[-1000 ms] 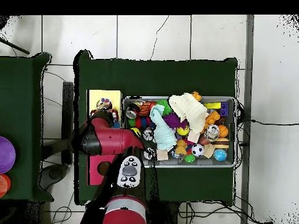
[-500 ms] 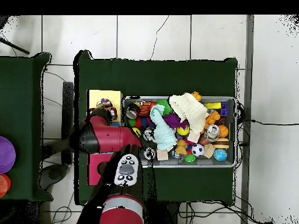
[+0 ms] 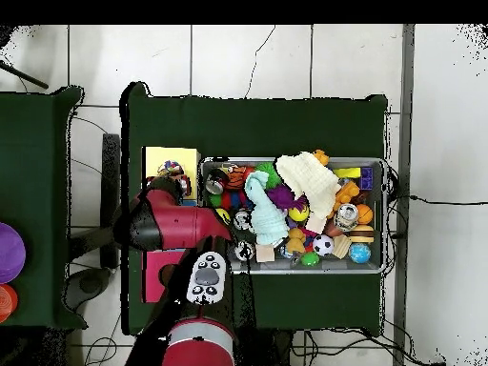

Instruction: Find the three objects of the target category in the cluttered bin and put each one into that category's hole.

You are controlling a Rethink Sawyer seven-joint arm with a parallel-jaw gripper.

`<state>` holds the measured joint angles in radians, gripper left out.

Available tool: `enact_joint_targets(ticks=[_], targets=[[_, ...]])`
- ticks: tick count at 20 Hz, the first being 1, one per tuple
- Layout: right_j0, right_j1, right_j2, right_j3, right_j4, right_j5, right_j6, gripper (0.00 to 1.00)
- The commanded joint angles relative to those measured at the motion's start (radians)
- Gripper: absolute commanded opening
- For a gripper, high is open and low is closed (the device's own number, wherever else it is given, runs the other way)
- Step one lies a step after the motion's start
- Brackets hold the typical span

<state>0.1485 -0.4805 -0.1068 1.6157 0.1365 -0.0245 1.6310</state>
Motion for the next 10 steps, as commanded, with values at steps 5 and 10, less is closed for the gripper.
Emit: enact_joint_targets(ticks=[5, 10], targets=[[-0.082, 0.050, -0.031, 0.087, 0.008, 0.177, 0.153, 0.00], [-0.098, 0.046, -0.009, 0.089, 0.004, 0.185, 0.147, 0.00]])
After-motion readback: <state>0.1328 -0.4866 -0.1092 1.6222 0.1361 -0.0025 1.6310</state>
